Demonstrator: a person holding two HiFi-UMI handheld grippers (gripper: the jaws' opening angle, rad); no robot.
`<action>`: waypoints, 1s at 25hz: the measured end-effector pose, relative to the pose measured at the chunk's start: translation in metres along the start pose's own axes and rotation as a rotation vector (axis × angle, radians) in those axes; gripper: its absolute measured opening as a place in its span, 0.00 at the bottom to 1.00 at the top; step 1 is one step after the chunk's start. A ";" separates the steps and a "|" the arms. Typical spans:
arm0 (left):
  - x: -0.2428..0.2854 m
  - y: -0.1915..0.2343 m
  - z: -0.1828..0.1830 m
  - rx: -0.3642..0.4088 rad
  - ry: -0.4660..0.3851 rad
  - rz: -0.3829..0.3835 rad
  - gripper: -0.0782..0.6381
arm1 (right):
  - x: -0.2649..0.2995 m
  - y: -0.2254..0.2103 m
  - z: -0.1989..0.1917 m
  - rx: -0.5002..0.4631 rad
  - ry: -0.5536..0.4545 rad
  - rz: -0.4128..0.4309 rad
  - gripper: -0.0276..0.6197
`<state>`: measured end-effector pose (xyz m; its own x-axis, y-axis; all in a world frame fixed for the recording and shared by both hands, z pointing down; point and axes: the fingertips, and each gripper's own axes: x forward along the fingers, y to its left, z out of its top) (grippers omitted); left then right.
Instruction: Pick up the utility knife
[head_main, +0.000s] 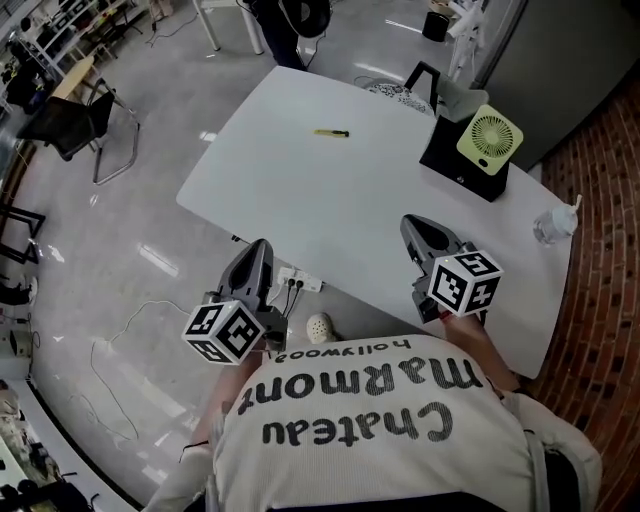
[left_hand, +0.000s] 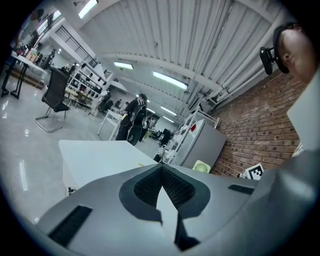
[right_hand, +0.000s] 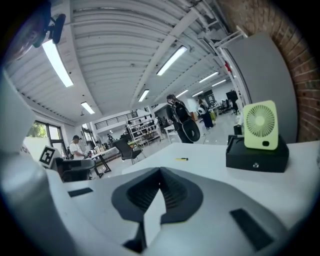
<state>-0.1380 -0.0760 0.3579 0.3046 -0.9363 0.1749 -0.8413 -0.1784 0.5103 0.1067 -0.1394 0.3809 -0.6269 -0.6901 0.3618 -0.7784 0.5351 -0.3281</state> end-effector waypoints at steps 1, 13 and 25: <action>0.005 0.004 0.007 0.004 0.000 -0.010 0.11 | 0.007 0.002 0.004 0.001 -0.004 -0.004 0.05; 0.044 0.067 0.029 0.011 0.055 -0.077 0.11 | 0.083 0.003 -0.008 -0.015 0.032 -0.057 0.05; 0.069 0.117 0.006 -0.036 0.152 -0.014 0.11 | 0.179 -0.031 -0.025 -0.206 0.266 -0.009 0.05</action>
<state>-0.2179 -0.1634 0.4247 0.3831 -0.8765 0.2916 -0.8205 -0.1778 0.5433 0.0178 -0.2668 0.4778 -0.5857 -0.5582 0.5877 -0.7570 0.6358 -0.1506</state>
